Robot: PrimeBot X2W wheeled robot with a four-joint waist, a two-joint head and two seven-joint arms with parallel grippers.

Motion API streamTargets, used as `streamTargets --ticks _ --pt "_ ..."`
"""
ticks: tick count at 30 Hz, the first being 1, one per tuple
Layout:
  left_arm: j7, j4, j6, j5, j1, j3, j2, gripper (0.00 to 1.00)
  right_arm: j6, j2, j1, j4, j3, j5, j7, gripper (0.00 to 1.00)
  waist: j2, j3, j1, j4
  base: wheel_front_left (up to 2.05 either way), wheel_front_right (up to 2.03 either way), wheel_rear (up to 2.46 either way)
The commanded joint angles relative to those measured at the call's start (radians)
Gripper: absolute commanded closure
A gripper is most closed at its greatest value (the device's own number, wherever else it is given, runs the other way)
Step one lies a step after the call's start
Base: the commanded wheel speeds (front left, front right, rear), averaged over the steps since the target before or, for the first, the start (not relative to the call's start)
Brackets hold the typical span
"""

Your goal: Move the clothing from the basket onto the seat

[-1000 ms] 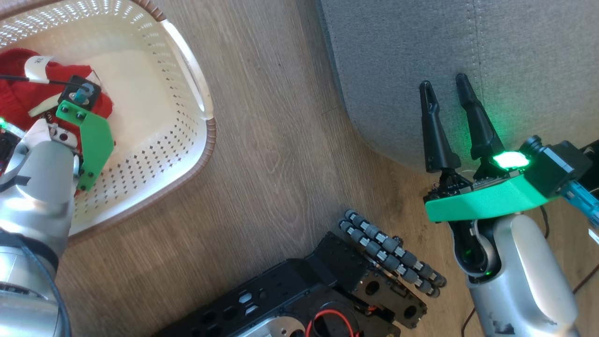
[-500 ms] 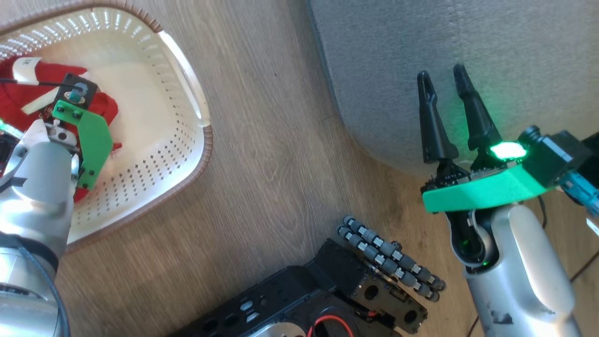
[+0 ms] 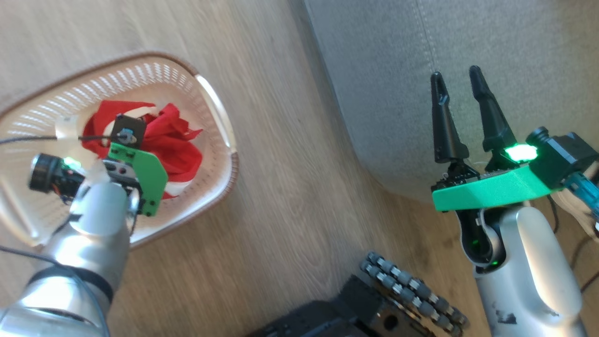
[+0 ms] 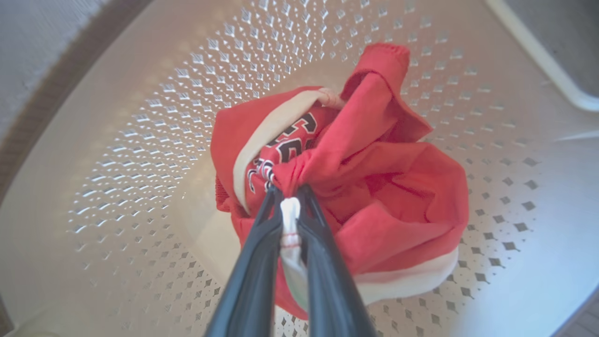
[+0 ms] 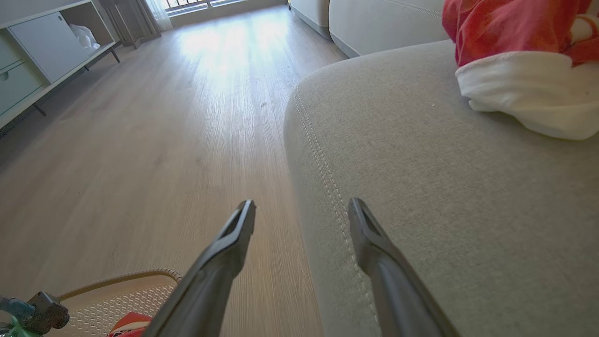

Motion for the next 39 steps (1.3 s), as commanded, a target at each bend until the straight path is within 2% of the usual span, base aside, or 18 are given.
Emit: streamTargets --ticks 1,6,10,17,29,39 --pt "-0.043 -0.012 0.011 -0.013 0.028 0.026 -0.003 1.0 0.0 -0.009 0.041 -0.026 0.0 -0.015 -0.009 0.0 -0.0001 -0.099 0.0 0.073 0.0 0.0 0.0" --pt "-0.125 -0.02 0.008 -0.048 0.082 0.043 -0.036 1.0 0.0 -0.009 0.068 -0.03 -0.007 -0.054 -0.009 0.0 -0.0001 -0.202 0.0 0.124 0.0 0.0 0.0" --pt "-0.146 -0.066 0.012 -0.067 0.129 0.054 -0.049 1.0 0.0 -0.013 0.098 -0.027 -0.014 -0.073 -0.009 0.0 -0.0001 -0.281 0.0 0.162 0.0 0.0 0.0" --pt "-0.147 -0.303 0.017 -0.078 0.263 0.082 -0.051 1.0 0.0 -0.03 0.159 -0.016 -0.027 -0.086 -0.009 0.0 -0.0001 -0.412 0.0 0.219 0.0 0.0 0.0" --pt "-0.148 -0.576 0.003 -0.061 0.493 0.125 -0.077 1.0 0.0 -0.047 0.246 -0.007 -0.047 -0.102 -0.009 0.0 -0.0001 -0.592 0.0 0.289 0.0 0.0 0.0" --pt "-0.148 -0.868 -0.001 -0.039 0.659 0.193 -0.102 1.0 0.0 -0.049 0.317 -0.013 -0.076 -0.113 -0.009 0.0 -0.0001 -0.69 0.0 0.374 0.0 0.0 0.0"
